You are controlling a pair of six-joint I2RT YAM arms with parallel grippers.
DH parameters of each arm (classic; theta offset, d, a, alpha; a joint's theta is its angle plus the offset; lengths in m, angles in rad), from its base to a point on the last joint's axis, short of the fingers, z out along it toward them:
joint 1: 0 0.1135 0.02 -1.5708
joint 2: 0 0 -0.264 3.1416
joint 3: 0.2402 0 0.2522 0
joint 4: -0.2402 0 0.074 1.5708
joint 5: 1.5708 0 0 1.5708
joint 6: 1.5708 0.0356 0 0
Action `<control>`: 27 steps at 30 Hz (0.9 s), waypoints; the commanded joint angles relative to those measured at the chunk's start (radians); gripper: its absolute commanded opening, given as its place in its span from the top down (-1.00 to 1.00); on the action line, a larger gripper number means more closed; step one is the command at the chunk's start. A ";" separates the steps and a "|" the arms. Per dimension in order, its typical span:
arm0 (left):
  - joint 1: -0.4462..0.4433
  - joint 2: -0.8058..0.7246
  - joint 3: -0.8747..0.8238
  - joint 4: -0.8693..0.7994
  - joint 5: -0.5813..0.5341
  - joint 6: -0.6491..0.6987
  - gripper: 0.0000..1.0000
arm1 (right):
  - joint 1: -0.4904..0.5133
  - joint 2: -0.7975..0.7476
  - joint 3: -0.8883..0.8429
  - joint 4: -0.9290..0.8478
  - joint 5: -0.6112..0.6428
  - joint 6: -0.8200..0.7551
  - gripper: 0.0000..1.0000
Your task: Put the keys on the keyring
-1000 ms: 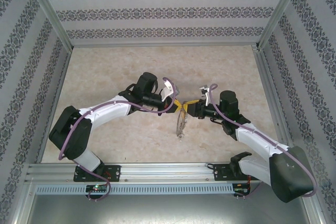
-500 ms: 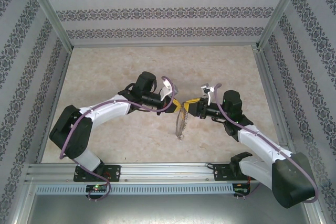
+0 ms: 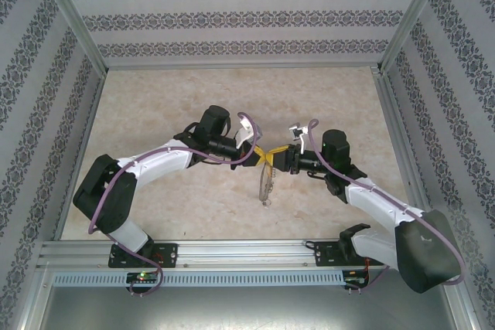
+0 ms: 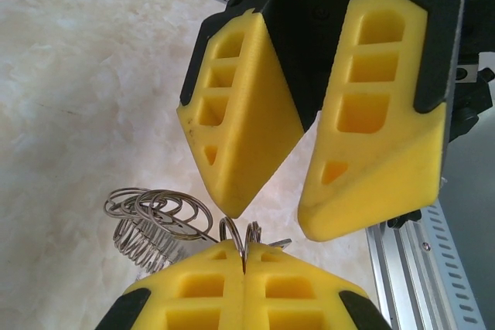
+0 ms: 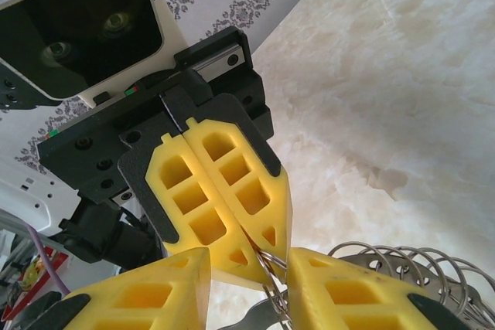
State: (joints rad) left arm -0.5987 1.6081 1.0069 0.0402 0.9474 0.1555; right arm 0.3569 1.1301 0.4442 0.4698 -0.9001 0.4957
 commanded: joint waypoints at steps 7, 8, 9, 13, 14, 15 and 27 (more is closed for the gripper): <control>0.014 0.004 0.033 0.014 0.055 -0.004 1.00 | 0.023 0.012 0.010 0.043 -0.040 -0.001 0.40; 0.014 0.004 0.033 0.013 0.056 -0.004 1.00 | 0.022 0.005 0.005 0.040 -0.040 -0.002 0.41; 0.014 0.005 0.034 0.015 0.057 -0.004 1.00 | 0.022 0.000 0.002 0.035 -0.040 -0.001 0.41; 0.016 0.003 0.035 0.014 0.057 -0.004 1.00 | 0.024 -0.008 0.000 0.025 -0.043 -0.003 0.41; 0.015 0.001 0.035 0.013 0.057 -0.004 1.00 | 0.024 -0.006 -0.002 0.025 -0.045 -0.004 0.42; 0.015 0.000 0.035 0.012 0.059 -0.004 1.00 | 0.024 -0.003 -0.002 0.023 -0.049 -0.006 0.42; 0.033 -0.007 0.048 0.003 0.112 -0.002 1.00 | 0.022 0.037 -0.027 0.010 -0.051 -0.049 0.46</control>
State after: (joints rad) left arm -0.5789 1.6093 1.0069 0.0204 0.9936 0.1532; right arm 0.3695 1.1530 0.4416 0.4820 -0.9245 0.4824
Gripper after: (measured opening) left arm 0.047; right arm 0.272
